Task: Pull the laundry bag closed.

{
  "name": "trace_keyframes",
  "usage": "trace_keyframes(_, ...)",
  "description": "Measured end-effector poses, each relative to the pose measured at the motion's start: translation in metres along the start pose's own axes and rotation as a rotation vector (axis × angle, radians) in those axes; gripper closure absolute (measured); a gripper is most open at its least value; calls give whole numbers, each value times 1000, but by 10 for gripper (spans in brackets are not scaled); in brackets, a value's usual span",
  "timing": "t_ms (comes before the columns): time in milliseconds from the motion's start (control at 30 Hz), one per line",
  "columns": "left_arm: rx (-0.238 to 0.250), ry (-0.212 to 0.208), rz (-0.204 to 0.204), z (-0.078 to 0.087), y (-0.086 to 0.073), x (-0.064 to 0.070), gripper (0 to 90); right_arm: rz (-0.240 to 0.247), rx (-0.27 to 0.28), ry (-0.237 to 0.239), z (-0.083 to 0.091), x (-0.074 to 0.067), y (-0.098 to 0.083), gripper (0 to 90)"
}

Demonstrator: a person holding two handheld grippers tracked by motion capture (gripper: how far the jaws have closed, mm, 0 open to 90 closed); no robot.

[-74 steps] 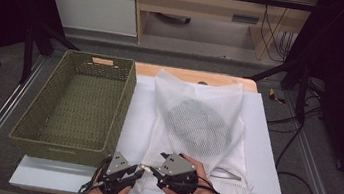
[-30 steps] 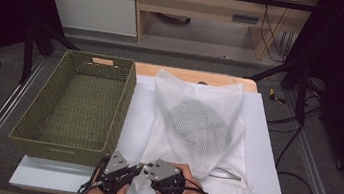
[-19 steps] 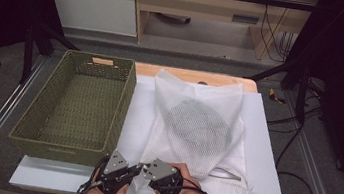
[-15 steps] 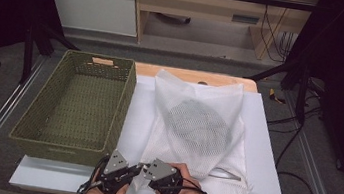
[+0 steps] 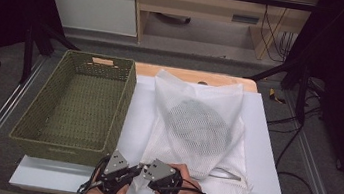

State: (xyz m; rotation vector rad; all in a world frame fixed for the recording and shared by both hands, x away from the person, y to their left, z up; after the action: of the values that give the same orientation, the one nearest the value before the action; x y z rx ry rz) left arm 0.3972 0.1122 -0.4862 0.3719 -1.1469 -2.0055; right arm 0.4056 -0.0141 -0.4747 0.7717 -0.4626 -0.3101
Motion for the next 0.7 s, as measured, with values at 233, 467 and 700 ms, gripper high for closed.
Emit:
trace_keyframes(233, -5, -1, -1, 1, 0, -1, 889, 21, -7, -10, 3, -2, 1, 820)
trace_keyframes(467, -15, -5, -11, 2, 0, -1, 892, 29, -42, -22, 3, -3, -2, 822)
trace_keyframes(700, -7, -16, -11, 1, 1, 3, 895, 36, -72, -29, 2, -3, -5, 822)
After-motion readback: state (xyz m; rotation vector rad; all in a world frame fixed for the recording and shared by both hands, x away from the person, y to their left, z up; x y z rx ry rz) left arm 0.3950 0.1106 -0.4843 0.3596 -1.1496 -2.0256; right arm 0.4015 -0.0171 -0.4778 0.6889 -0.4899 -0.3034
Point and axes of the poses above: each handheld gripper's, and its own axes: z roughly backward along the jaws, y roughly out of its top, x roughly to its right, the point moved 5 cm from there along -z, roughly forward along the jaws, and after that the axes turned 2 degrees about x, right-handed, at the moved point
